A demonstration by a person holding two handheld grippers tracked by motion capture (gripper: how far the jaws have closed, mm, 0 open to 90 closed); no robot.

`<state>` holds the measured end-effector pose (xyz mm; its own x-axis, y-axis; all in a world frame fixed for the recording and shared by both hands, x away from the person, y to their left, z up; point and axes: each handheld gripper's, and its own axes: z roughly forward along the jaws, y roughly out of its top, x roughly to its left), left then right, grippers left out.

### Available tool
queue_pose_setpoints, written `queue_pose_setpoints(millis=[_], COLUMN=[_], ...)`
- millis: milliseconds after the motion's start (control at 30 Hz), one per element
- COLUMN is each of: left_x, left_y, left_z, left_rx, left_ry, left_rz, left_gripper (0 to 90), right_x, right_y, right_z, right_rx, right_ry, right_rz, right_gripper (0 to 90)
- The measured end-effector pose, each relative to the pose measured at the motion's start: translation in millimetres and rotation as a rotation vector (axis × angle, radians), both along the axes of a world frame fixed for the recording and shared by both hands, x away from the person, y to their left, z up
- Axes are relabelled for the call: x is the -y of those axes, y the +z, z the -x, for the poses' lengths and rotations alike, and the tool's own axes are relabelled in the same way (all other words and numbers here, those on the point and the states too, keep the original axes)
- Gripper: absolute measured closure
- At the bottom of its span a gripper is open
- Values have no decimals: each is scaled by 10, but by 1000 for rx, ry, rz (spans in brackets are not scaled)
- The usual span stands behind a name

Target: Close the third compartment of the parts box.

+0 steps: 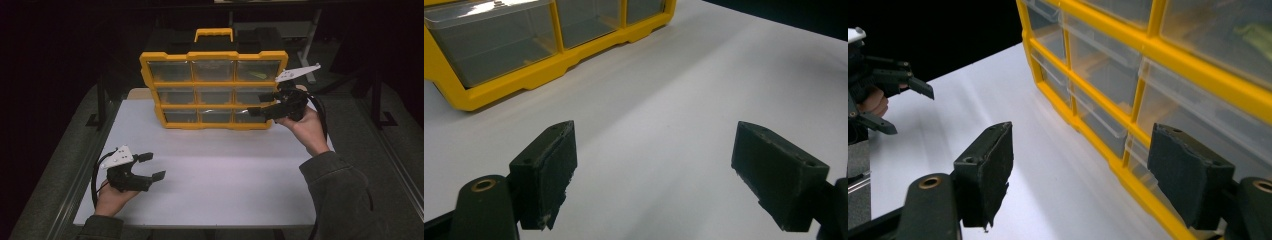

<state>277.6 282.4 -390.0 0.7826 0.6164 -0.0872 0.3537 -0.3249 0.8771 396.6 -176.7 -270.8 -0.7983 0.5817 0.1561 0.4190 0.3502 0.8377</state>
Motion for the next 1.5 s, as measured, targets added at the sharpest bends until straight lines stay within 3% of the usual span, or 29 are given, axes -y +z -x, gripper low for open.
queue_pose_setpoints(millis=[500, 833, 1367, 1500], left_x=[17, 18, 46, 40], left_y=[-14, -18, -43, -44], left_z=[-10, -13, -17, -23], left_rx=[-6, -11, -18, -14], left_ry=[-4, -3, -3, -11], left_rz=[-5, -11, 1, -18], left_gripper=[178, 178, 176, 176], right_x=[78, 140, 269, 291], right_y=[-270, -452, -595, -611], right_z=[136, 239, 405, 444], right_rx=[-7, 2, 11, 21], right_ry=[-44, -62, -82, -86], right_rz=[-15, -9, -23, -18], right_gripper=[155, 149, 140, 140])
